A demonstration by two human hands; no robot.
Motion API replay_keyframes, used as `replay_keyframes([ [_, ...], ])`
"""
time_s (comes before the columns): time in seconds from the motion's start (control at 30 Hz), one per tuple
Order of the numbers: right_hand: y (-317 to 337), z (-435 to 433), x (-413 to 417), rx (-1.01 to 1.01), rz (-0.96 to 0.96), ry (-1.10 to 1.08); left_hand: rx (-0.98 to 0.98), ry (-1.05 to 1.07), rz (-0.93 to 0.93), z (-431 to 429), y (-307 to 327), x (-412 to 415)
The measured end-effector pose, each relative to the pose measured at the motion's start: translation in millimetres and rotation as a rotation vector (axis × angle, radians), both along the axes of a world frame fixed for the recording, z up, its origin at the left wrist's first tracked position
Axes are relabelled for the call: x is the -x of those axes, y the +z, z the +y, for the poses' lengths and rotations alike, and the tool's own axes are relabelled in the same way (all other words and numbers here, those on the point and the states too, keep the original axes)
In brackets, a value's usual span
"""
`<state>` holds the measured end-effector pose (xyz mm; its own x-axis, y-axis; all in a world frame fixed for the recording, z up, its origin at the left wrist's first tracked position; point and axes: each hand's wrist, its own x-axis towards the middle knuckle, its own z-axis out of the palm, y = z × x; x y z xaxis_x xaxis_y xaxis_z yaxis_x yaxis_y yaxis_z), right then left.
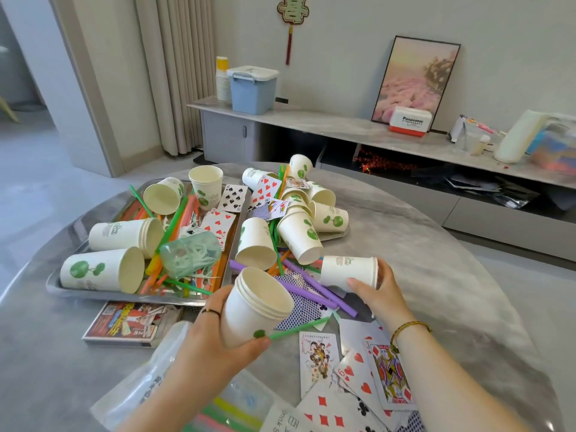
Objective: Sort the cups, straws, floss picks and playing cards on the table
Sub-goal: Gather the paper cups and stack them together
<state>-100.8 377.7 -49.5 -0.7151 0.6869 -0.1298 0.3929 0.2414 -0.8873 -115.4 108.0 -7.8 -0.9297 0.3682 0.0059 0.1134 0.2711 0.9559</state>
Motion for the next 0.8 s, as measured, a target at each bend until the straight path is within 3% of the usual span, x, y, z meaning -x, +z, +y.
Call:
replay_keyframes([
  [0.17, 7, -7, 5, 0.017, 0.054, -0.032, 0.026, -0.01, -0.021, -1, 5, 1],
  [0.3, 49, -30, -6, 0.132, 0.325, -0.043, 0.097, -0.001, 0.008, -4, 13, 1],
  [0.4, 84, -51, -14, 0.227, 0.487, 0.091, 0.128, -0.01, 0.008, -7, 14, 1],
  [0.57, 118, -99, -14, 0.137, 0.37, 0.536, 0.103, -0.037, -0.005, -9, 25, -4],
  [0.67, 121, -122, -9, -0.044, 0.195, 0.71, 0.005, -0.051, -0.029, -12, 25, -1],
  [0.73, 116, -130, -3, -0.089, 0.096, 0.791, -0.033, -0.045, -0.045, -14, 23, 1],
  [0.8, 108, -131, 8, 0.01, 0.146, 0.743, -0.069, -0.005, -0.054, -17, 20, 4],
])
